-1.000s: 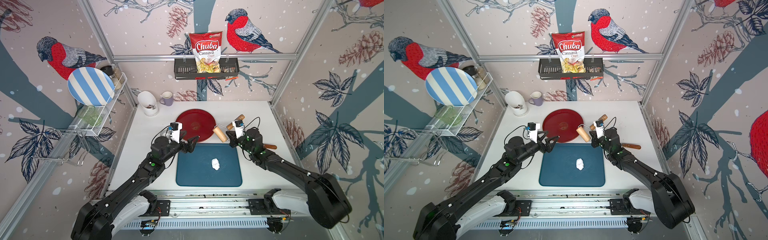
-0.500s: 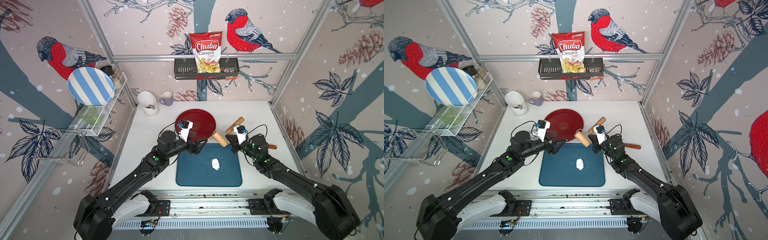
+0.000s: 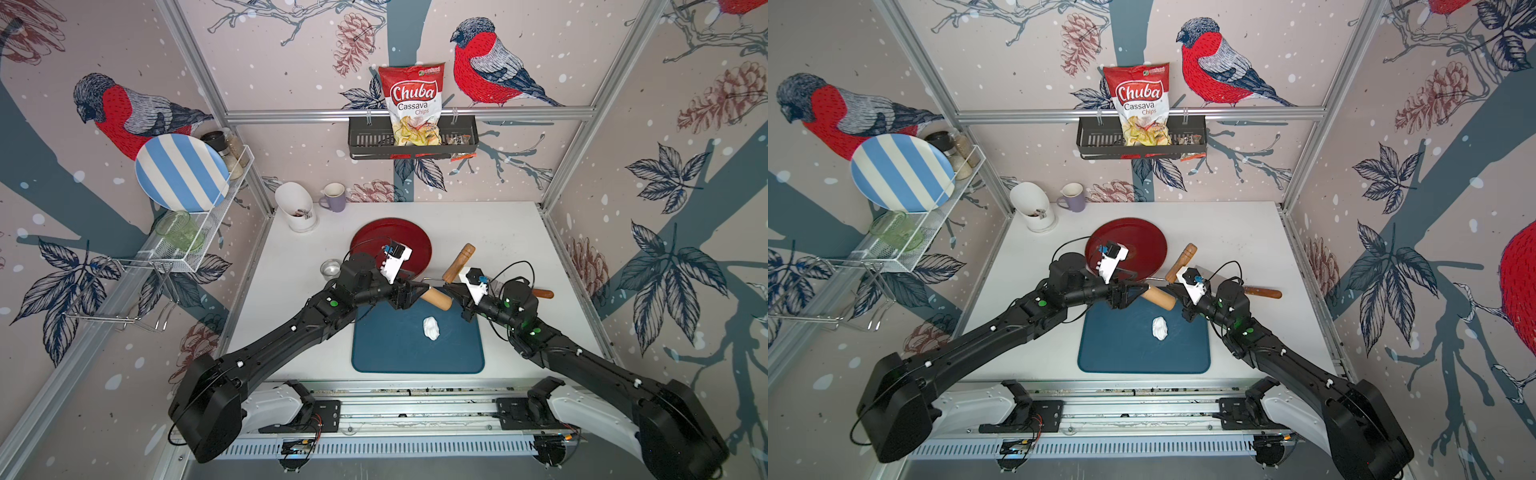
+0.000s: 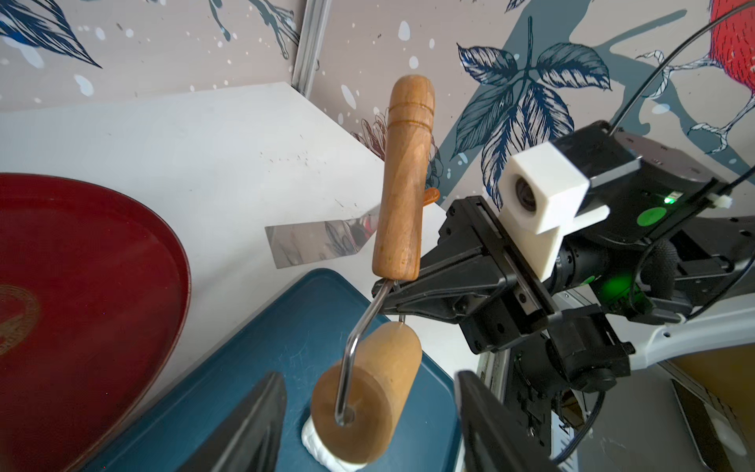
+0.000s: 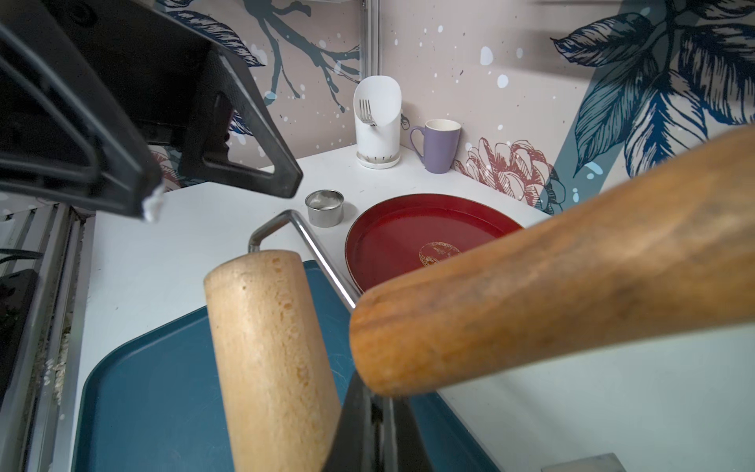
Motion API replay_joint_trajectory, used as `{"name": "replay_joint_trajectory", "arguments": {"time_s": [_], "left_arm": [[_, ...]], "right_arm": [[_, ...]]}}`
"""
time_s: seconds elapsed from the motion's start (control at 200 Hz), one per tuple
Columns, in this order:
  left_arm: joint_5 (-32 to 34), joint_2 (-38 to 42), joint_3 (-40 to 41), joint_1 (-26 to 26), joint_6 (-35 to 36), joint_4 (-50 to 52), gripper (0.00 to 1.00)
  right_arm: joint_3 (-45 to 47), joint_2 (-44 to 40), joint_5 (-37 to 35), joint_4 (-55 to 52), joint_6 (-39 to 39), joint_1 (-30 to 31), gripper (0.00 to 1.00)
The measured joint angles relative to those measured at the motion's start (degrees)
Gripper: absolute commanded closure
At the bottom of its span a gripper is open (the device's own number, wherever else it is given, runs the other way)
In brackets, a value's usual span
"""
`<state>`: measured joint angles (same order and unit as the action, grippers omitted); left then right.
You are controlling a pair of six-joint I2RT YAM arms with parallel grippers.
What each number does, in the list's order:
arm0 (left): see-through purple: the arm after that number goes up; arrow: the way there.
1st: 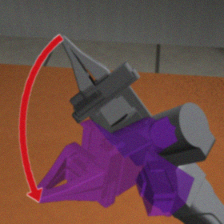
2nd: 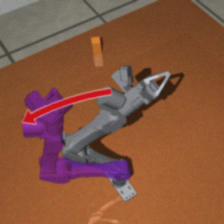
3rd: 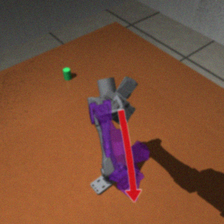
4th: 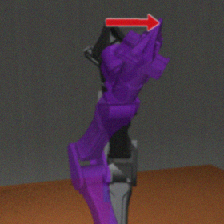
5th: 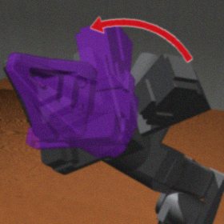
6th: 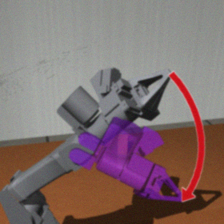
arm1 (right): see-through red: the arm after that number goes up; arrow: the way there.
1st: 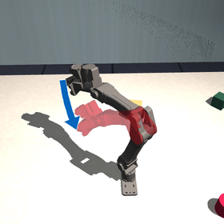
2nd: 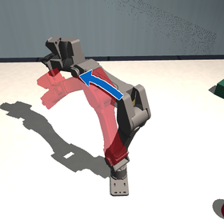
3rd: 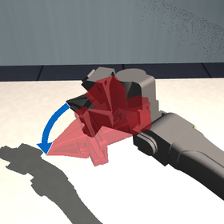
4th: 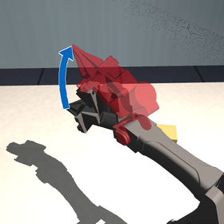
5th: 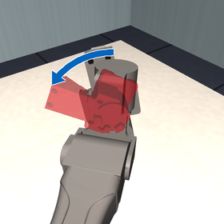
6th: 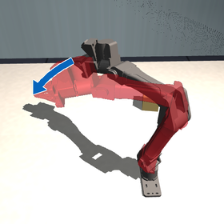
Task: Roll out the dumpling wrappers from the dough
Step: Pick up the rolling pin from the center of the board.
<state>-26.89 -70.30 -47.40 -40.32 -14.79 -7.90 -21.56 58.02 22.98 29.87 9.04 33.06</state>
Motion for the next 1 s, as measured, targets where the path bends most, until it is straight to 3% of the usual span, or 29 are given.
{"name": "replay_joint_trajectory", "arguments": {"time_s": [1.0], "left_arm": [[-3.8, -1.8, 2.2, -0.7, -1.7, -4.4, 0.99]], "right_arm": [[0.3, -1.5, 1.2, -1.2, 1.7, 1.7, 1.00]]}}
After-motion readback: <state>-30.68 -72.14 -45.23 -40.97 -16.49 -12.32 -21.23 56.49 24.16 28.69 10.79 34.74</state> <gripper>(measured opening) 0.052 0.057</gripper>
